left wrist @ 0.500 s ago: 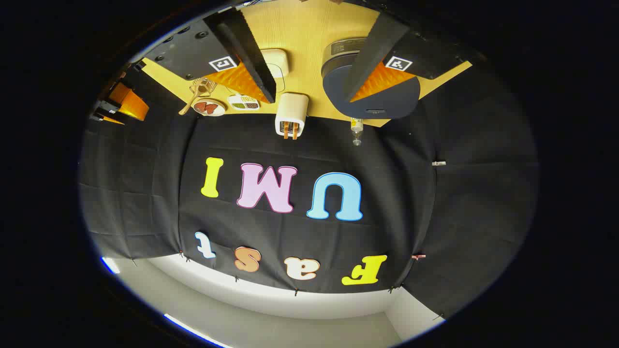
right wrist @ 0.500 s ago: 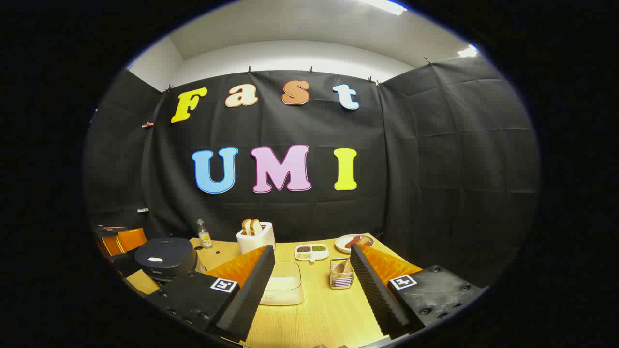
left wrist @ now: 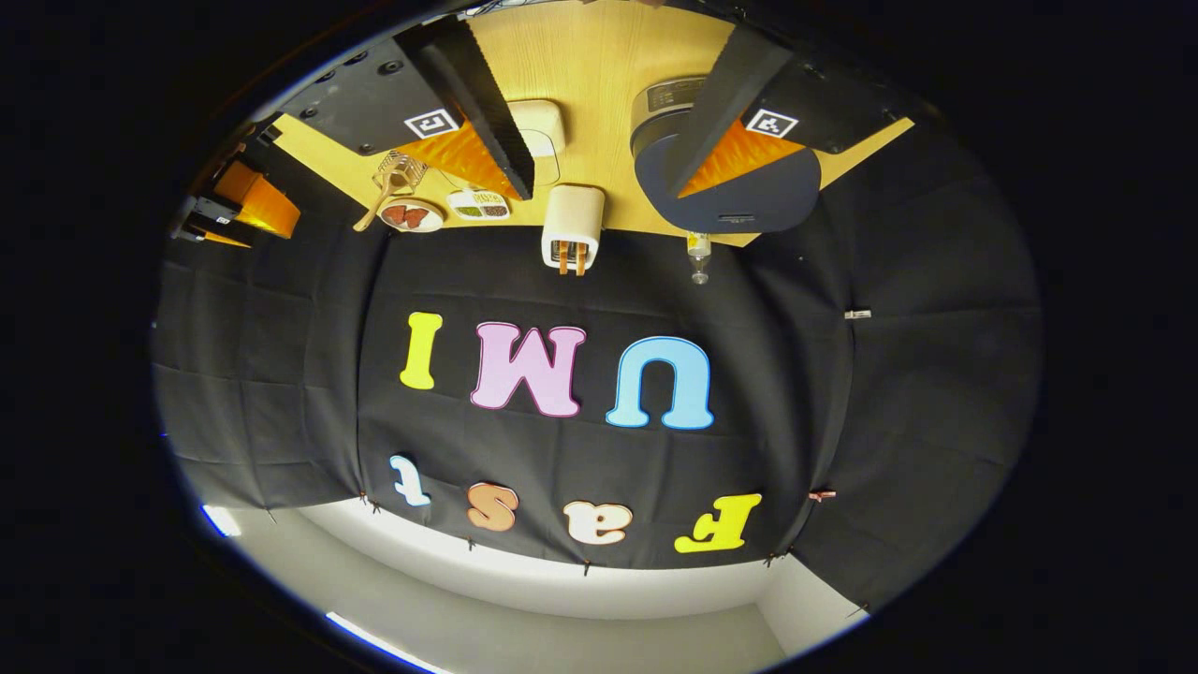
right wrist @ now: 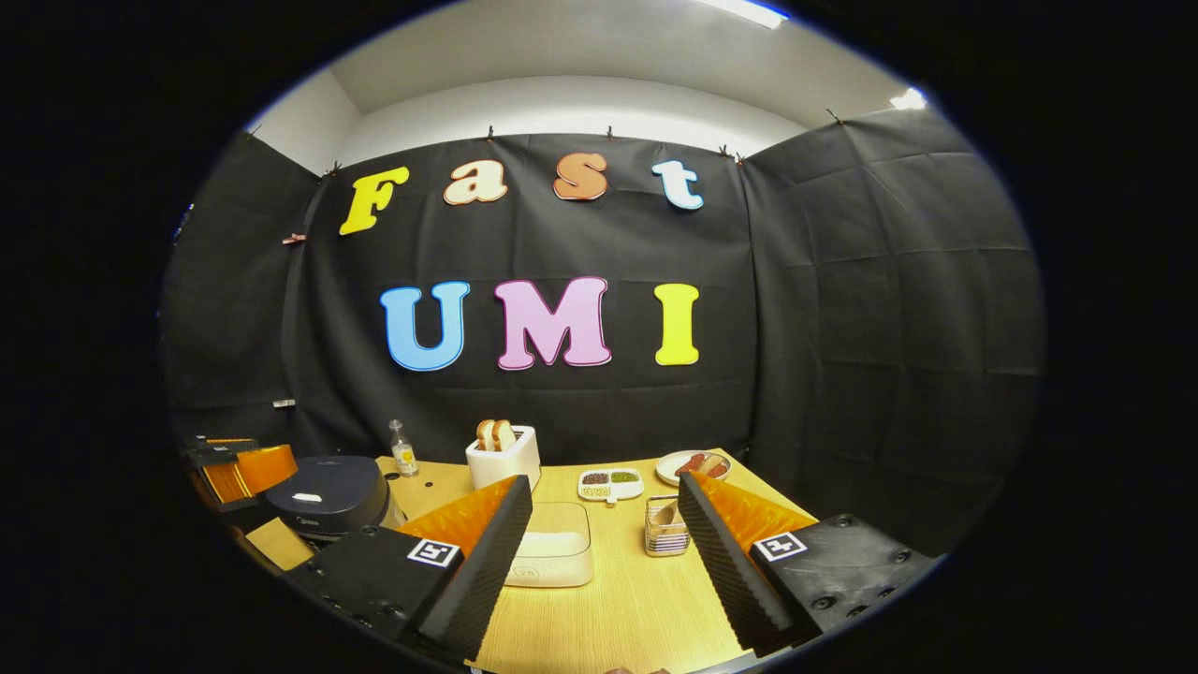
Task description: Close the left gripper, press the button to open the rice cooker; take a wooden spoon from the chopstick holder with the right hand, scoop a spoonful of rice and pour it into the rice cooker, then put the wooden spoon back into the chopstick holder.
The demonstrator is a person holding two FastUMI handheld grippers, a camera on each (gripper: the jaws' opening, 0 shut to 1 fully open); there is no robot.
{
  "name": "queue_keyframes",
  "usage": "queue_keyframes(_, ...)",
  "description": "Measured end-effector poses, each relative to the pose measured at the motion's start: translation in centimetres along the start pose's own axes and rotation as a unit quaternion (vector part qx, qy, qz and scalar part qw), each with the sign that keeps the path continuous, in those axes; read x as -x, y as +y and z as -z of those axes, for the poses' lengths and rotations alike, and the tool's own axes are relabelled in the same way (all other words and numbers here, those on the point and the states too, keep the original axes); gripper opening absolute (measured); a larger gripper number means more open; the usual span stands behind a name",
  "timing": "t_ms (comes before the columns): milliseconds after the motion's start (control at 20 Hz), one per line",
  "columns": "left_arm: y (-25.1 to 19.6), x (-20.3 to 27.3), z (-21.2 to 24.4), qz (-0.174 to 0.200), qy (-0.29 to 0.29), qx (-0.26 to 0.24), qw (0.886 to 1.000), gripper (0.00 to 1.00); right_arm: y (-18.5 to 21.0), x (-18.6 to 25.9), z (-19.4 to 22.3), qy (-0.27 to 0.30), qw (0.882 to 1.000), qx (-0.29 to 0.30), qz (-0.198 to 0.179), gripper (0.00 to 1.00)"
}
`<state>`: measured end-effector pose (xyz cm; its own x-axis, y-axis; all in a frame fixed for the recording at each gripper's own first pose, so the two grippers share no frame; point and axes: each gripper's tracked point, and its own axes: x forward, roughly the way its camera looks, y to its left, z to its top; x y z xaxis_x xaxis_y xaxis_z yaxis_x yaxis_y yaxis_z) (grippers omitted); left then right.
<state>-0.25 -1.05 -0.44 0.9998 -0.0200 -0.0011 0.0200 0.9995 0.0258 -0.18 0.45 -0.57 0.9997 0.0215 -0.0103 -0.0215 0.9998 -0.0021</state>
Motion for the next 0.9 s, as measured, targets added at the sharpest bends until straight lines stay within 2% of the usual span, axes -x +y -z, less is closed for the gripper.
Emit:
queue_keyframes(350,0.1,-0.2,-0.4,-0.005,-0.006,-0.005,1.0,0.95,-0.1,-0.6,0.3,0.006,1.0,-0.001,0.002,0.98)
queue_keyframes(400,0.3,-0.3,-0.4,-0.007,-0.007,-0.006,1.0,0.92,-0.1,-0.7,0.3,0.006,1.0,-0.002,0.002,0.98)
queue_keyframes(650,1.1,-1.0,-1.8,-0.022,-0.014,0.013,1.0,0.95,-0.4,-1.0,0.2,0.007,1.0,-0.004,0.009,0.98)
queue_keyframes(900,2.2,-2.2,-2.6,-0.021,-0.014,0.005,1.0,0.95,-0.2,-1.3,0.4,0.011,1.0,-0.002,0.008,0.98)
